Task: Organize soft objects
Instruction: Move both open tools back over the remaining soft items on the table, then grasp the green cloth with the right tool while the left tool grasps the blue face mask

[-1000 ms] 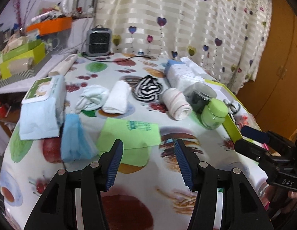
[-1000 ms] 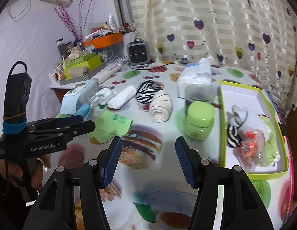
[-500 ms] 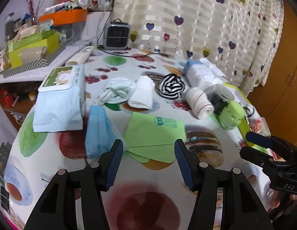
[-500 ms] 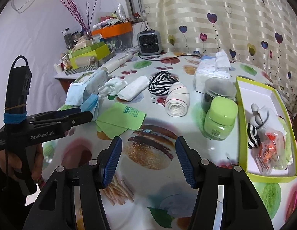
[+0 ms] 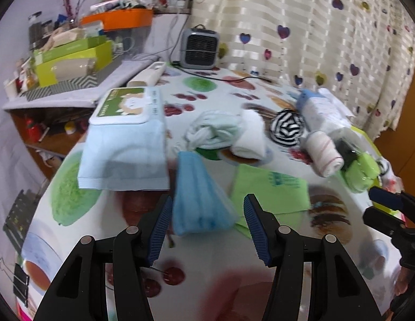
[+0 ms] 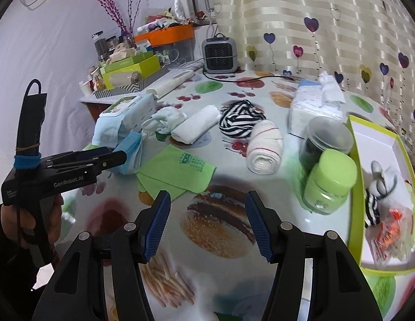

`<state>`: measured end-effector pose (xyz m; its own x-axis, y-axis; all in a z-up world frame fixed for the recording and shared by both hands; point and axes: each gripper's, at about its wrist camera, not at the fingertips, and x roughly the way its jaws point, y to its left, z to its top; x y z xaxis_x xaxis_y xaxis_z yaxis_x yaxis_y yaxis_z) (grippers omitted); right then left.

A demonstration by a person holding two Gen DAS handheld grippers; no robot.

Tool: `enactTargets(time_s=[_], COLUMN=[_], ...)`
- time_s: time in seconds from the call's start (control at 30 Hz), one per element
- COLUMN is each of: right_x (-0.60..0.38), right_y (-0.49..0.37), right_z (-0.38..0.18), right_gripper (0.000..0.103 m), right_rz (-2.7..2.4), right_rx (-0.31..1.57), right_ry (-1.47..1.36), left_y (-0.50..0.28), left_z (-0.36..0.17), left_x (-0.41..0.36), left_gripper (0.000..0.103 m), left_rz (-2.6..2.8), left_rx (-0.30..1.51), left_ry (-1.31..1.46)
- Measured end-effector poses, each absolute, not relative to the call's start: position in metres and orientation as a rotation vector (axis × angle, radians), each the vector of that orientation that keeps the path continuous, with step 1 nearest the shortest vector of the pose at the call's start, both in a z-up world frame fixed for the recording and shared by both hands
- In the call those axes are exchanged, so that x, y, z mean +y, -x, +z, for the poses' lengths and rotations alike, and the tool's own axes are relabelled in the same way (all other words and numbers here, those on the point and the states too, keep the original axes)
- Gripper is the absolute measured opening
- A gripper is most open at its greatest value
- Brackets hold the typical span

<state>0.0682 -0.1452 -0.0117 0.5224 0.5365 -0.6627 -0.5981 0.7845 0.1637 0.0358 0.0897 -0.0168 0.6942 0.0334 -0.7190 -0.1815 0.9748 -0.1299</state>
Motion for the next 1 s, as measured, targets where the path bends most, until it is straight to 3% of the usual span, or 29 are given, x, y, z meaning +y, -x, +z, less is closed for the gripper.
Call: enactTargets(time_s=[0.37, 0.47, 0.57, 1.0], right_x=[-0.131, -0.129, -0.122, -0.059], right_y=[-0.076, -0.079, -0.083, -0.111], right_z=[-0.017, -0.017, -0.017, -0.034], right_gripper=[0.059, 0.059, 0.059, 0.059], right_rz=[0.700, 0.697, 0.708, 0.853], right_rx=[0.781, 0.783, 0.783, 0.782], right_ry=[0.107, 0.115, 0.129, 0.279], left_y=[-0.056, -0.056, -0.055, -0.033], left_z=[-0.039, -0.042, -0.040, -0.033], left_x=[0.092, 0.092, 0.094, 0.102], left_gripper=[0.054, 0.034, 0.024, 0.021], left_rz=[0.100, 0.089, 0.086, 0.043], left_rx=[0.870, 0.878, 0.873, 0.861], left_ry=[0.209, 0.205, 0.211, 0.226])
